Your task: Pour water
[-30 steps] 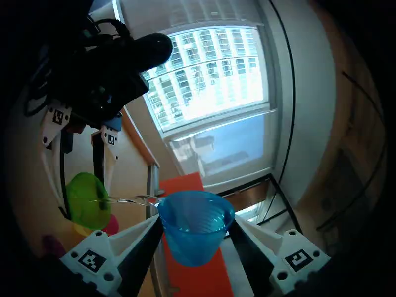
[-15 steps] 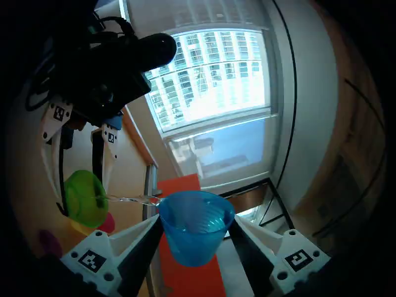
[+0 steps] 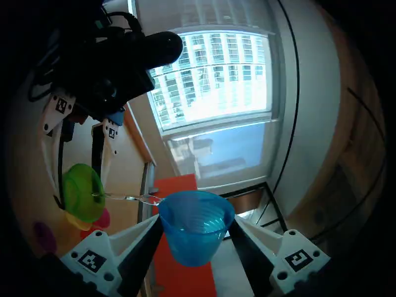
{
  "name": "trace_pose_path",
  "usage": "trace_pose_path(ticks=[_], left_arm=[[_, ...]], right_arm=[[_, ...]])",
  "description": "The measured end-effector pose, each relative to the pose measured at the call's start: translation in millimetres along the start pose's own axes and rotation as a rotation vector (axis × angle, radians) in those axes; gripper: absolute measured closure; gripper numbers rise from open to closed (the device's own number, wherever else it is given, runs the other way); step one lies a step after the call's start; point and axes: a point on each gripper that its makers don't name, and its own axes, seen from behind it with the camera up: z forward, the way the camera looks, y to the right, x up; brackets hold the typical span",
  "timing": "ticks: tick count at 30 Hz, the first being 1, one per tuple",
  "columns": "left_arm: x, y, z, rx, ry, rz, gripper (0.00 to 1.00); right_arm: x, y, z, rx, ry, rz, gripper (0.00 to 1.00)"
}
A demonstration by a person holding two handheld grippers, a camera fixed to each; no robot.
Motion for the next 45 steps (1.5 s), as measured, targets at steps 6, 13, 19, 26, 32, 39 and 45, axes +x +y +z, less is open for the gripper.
trace_pose_path(ticks=[6, 13, 19, 26, 32, 39, 45], left_arm=[[0.1, 0.0, -0.4, 0.001, -0.001, 0.003, 0.13], [-0.3, 0.4, 0.4, -0.003, -0.002, 0.002, 0.13], [-2.0, 0.7, 0.6, -0.002, -0.005, 0.004, 0.13], [-5.6, -0.6, 1.2, 0.0, -0.014, 0.004, 0.13], [-3.6, 0.4, 1.0, -0.003, -0.007, 0.0, 0.13], [-2.1, -0.3, 1.7, -0.001, -0.005, 0.004, 0.13], [-0.4, 1.0, 2.1, -0.003, -0.002, 0.003, 0.13]], right_arm=[[0.2, 1.9, -0.6, -0.002, -0.002, -0.031, 0.11], [2.1, 4.1, 0.5, -0.004, -0.001, -0.055, 0.11], [5.3, 3.9, 2.4, -0.004, 0.002, -0.076, 0.11], [9.4, 5.0, 4.3, -0.008, 0.005, -0.103, 0.11], [11.1, 7.0, 4.8, -0.014, 0.004, -0.133, 0.11], [15.6, 5.9, 1.6, -0.013, 0.005, -0.162, 0.11], [17.8, 5.1, 0.3, -0.013, 0.006, -0.192, 0.11]])
